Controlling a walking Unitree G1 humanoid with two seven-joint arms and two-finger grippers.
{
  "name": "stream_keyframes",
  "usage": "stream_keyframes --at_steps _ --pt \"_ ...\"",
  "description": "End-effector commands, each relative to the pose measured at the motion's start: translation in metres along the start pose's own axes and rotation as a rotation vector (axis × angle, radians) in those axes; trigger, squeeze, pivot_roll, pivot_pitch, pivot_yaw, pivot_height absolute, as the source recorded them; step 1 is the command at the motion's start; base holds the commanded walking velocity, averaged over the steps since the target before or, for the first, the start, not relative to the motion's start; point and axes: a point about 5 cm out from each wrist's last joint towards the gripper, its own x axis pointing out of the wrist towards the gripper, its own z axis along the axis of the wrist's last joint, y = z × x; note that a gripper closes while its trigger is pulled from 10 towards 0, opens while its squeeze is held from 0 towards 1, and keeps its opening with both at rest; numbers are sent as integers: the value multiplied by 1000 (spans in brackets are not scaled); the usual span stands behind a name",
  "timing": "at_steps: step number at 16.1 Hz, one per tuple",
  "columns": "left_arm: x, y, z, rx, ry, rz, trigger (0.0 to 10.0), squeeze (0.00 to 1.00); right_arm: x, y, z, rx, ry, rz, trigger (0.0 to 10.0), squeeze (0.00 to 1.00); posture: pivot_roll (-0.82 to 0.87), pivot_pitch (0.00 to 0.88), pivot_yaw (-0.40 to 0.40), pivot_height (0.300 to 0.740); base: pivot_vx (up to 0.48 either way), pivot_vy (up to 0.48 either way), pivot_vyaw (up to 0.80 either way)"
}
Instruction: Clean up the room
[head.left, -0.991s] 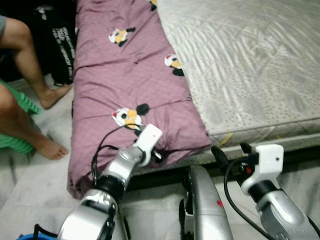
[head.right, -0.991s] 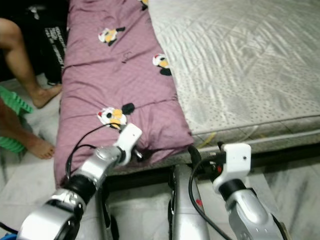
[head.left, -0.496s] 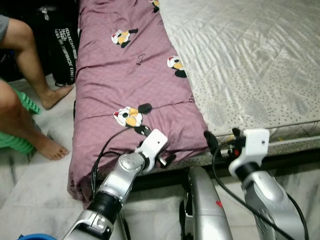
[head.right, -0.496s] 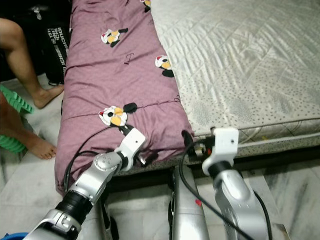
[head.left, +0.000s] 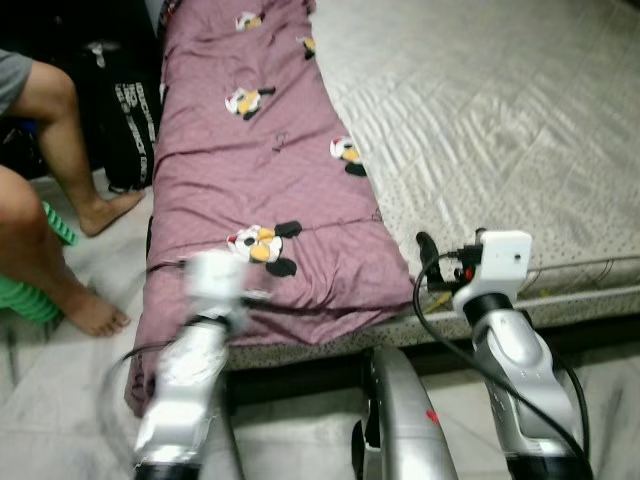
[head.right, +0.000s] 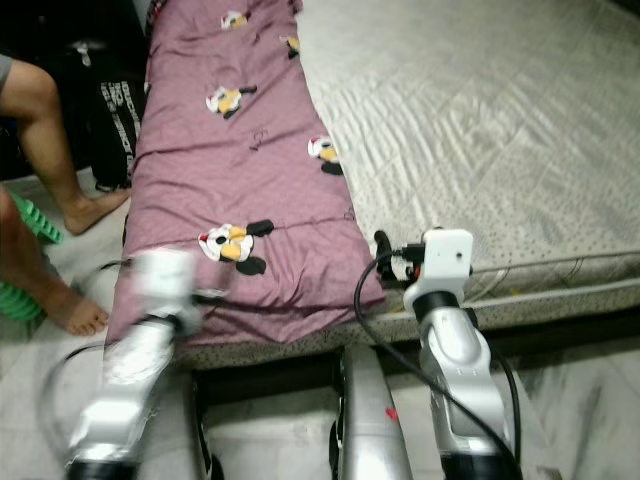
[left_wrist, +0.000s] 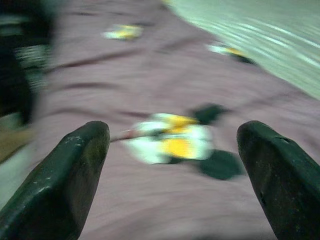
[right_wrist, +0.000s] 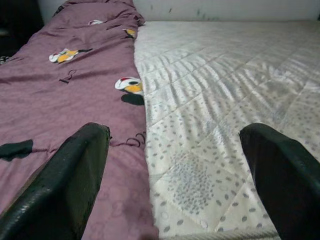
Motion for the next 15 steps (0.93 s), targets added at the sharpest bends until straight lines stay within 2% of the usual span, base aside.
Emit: stream_keyframes --at_steps 1,3,6,9,10,15 --pt "-2 12 15 -28 -75 64 10000 0 3 0 -3 -3 7 -13 10000 0 65 10 -29 524 0 0 0" --pt "-13 29 24 -20 -128 152 10000 0 12 -4 -8 -48 23 -59 10000 0 80 0 -42 524 0 0 0" --pt "-23 27 27 -52 -145 152 10000 0 24 -6 -6 -17 -3 -72 10000 0 89 0 -49 524 0 0 0" --pt "-18 23 32 -58 -158 116 10000 0 29 1 1 34 -51 -31 10000 0 70 0 -40 538 0 0 0" --pt "-14 25 34 -52 -166 112 10000 0 30 4 4 36 -73 -29 10000 0 41 0 -18 558 0 0 0" --pt "-11 24 32 -72 -146 91 10000 0 24 8 -3 78 -68 -43 10000 0 38 0 -1 608 0 0 0"
